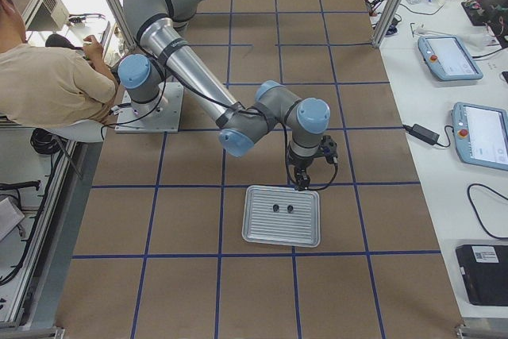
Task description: Place bearing gear from tray to pile
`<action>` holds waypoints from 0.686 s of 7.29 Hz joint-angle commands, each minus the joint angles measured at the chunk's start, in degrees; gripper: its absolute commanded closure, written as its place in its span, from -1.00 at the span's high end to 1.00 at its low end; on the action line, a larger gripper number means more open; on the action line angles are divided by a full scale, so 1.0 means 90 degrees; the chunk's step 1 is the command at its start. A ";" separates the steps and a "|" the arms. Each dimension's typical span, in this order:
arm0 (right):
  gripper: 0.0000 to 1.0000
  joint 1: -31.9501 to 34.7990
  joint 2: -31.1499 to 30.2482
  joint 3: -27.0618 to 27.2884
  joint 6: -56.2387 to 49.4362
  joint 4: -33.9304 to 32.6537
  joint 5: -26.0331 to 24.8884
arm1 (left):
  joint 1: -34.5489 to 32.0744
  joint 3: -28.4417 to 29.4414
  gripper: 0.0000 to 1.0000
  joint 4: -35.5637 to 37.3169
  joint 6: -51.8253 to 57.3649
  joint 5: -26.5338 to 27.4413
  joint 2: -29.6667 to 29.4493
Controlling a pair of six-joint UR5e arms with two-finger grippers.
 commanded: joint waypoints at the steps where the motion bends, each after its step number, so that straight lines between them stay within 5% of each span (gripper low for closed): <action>1: 1.00 -0.0286 0.0362 -0.0074 -0.0127 -0.0118 0.0266 | 0.0000 0.0005 1.00 0.0000 0.0007 -0.0013 0.0021; 5: 0.86 -0.0375 0.0890 -0.0132 -0.0372 -0.0606 0.0288 | 0.0000 -0.0005 1.00 0.0000 0.0007 -0.0003 0.0011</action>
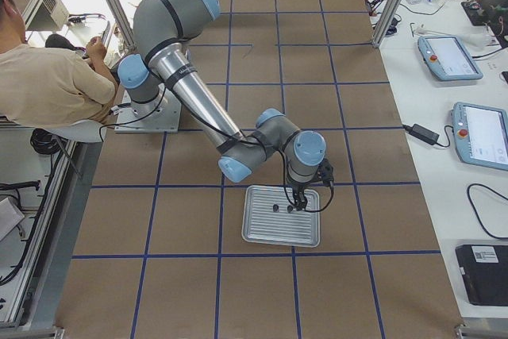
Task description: Place bearing gear from tray to pile
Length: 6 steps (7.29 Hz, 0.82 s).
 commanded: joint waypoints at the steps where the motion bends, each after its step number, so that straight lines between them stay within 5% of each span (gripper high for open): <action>1: 0.80 -0.0077 0.0277 -0.0154 0.0014 -0.0083 0.0007 | -0.0010 -0.0011 1.00 0.0000 0.0007 0.0010 -0.0026; 3: 0.62 -0.0106 0.0435 -0.0243 0.0005 -0.0083 0.0007 | -0.0010 -0.0011 1.00 0.0000 0.0007 0.0020 0.0003; 4: 0.33 -0.0106 0.0435 -0.0244 0.0005 -0.0083 0.0007 | -0.0010 0.0008 1.00 0.0000 0.0007 0.0010 -0.0055; 6: 0.29 -0.0106 0.0454 -0.0234 0.0044 -0.0083 0.0017 | -0.0020 -0.0001 1.00 0.0000 0.0007 0.0029 0.0002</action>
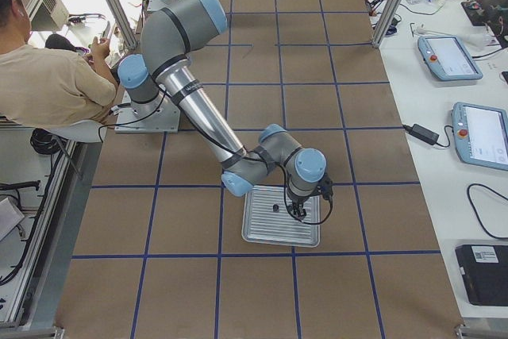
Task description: Place bearing gear from tray to pile
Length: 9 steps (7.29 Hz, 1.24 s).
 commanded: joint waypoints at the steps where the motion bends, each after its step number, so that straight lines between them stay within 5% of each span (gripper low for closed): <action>1: 0.17 -0.0001 0.0023 0.0010 0.0046 0.0000 0.0037 | -0.0004 -0.0009 1.00 0.0000 0.0023 0.0015 0.0043; 6: 0.11 -0.0001 0.0189 -0.0068 0.0037 -0.0010 -0.0012 | 0.0006 0.0030 1.00 0.0010 -0.0016 -0.0005 -0.0045; 9: -0.55 -0.0001 0.0150 -0.0068 0.0047 0.0009 -0.0031 | -0.0004 0.0049 1.00 0.0010 -0.0025 -0.0005 -0.0064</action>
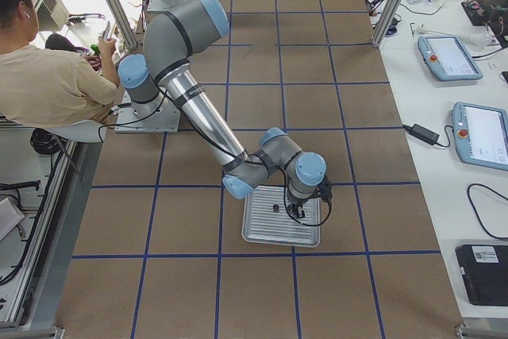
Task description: Place bearing gear from tray to pile
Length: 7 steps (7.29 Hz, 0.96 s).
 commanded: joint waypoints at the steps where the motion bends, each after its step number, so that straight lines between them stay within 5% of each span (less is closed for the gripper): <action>1: -0.79 0.0000 -0.0023 -0.0004 -0.0001 0.0014 -0.0008 | -0.0007 -0.0023 1.00 -0.0003 0.0019 -0.0010 0.0046; 2: -1.00 0.0000 -0.0042 -0.0004 -0.0001 0.0034 -0.0027 | 0.0003 -0.0014 1.00 -0.0003 0.0010 0.0000 0.0018; 5: -1.00 0.0087 -0.0713 0.0025 0.0086 0.0996 0.0001 | -0.0007 -0.0023 1.00 -0.0003 0.0019 0.0000 0.0056; 7: -1.00 0.0864 -0.1202 0.0103 0.0971 0.1439 0.0070 | -0.0007 -0.0014 1.00 0.0007 -0.0010 0.0000 0.0008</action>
